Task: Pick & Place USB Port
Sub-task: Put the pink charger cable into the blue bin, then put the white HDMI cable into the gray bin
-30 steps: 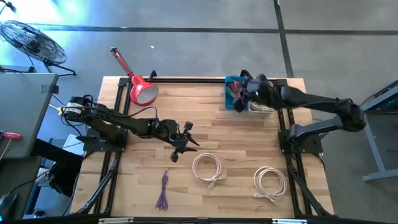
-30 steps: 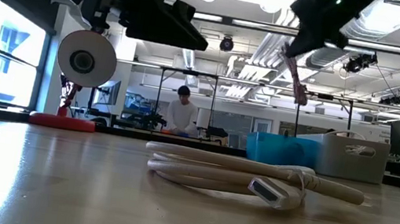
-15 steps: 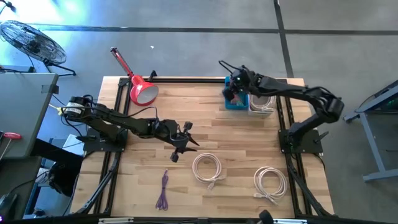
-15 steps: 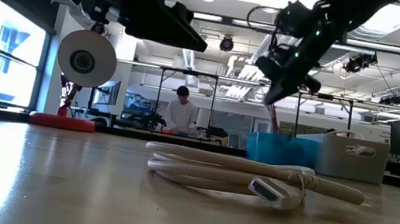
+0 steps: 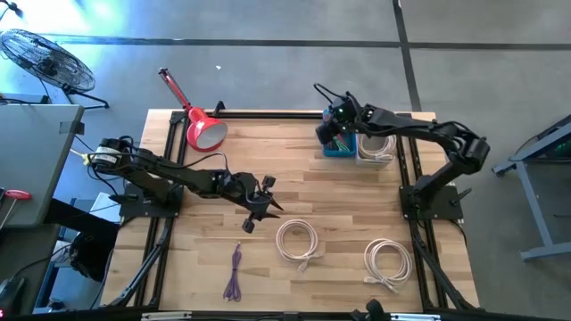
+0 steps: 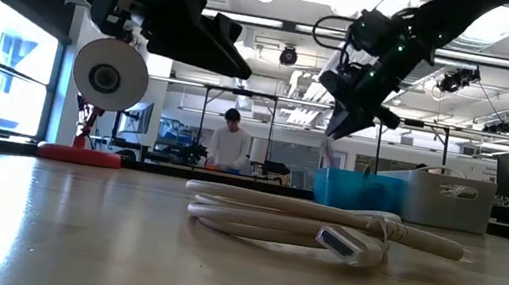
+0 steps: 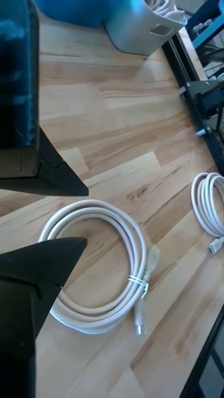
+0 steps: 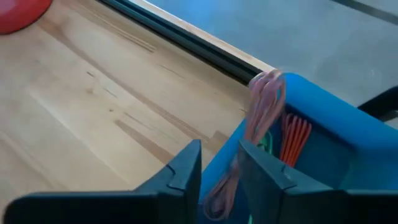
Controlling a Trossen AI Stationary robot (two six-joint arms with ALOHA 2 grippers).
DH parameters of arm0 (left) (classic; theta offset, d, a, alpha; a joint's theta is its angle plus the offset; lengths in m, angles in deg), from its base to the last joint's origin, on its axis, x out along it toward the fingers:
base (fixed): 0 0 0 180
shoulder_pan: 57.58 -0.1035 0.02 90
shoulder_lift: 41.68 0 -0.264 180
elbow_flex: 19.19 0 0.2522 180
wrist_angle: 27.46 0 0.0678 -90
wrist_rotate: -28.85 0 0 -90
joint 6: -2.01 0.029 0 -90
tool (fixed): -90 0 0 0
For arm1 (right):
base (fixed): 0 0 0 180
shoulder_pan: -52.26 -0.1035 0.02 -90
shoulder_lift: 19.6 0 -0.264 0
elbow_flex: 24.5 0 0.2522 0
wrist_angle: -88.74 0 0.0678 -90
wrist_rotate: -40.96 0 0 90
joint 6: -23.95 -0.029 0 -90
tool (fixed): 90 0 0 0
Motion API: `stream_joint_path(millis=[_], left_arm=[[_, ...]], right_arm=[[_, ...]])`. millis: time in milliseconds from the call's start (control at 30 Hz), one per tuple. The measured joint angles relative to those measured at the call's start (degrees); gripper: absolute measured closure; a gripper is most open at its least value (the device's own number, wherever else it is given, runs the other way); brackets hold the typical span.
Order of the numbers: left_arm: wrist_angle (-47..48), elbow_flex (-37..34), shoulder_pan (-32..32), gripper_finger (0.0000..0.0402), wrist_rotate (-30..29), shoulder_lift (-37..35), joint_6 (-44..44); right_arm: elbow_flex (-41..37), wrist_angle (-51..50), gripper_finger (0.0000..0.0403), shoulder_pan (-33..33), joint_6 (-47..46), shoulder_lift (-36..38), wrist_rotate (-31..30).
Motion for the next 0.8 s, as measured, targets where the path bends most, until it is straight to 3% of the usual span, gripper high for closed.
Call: stream_joint_path(millis=[200, 467, 800], left_arm=[[0.61, 0.0, 0.02, 0.0289, 0.0, 0.0, -0.25], [1.78, 0.0, 0.04, 0.0289, -1.62, 0.0, 1.35], [1.65, 0.0, 0.15, 0.0289, 0.75, 0.0, 3.0]], right_arm=[[0.0, -0.17, 0.0273, -0.75, 1.21, 1.62, 0.76], [0.0, -0.7, 0.0269, -4.85, 3.65, 3.75, 14.02], [0.0, -4.24, 0.0269, -13.72, 4.1, 3.77, 10.48]])
